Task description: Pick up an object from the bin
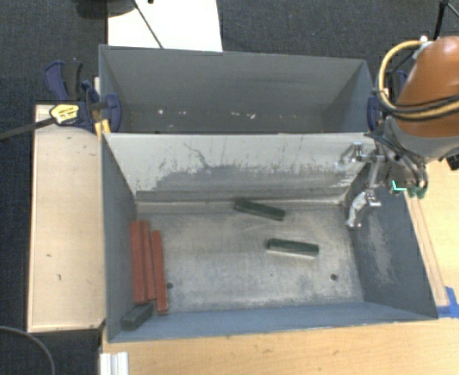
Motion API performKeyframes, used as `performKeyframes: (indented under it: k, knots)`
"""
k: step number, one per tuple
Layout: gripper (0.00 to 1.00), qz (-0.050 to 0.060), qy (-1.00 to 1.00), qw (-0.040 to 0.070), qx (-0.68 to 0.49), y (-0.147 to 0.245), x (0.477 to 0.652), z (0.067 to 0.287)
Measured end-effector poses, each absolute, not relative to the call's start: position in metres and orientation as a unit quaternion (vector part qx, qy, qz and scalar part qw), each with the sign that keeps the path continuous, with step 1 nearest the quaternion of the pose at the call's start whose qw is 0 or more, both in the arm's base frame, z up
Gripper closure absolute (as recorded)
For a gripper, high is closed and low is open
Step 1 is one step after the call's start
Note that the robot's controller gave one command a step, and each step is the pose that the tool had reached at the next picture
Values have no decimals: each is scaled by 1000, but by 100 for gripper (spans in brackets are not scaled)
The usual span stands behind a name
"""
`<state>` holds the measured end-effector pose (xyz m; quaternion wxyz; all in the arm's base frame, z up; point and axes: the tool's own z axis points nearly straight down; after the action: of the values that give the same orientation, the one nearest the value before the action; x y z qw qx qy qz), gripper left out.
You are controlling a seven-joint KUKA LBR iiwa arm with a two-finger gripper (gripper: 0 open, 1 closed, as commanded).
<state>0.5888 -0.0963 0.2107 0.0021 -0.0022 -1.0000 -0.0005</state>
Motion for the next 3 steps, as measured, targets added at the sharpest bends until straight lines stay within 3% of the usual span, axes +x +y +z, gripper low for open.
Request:
performKeyframes:
  k: [1,2,3]
  knots:
    - [0,0,-1000,-2,-1,-96,590,215]
    - [0,0,-1000,-3,-7,-50,575,141]
    - [0,0,-1000,0,5,-32,577,119]
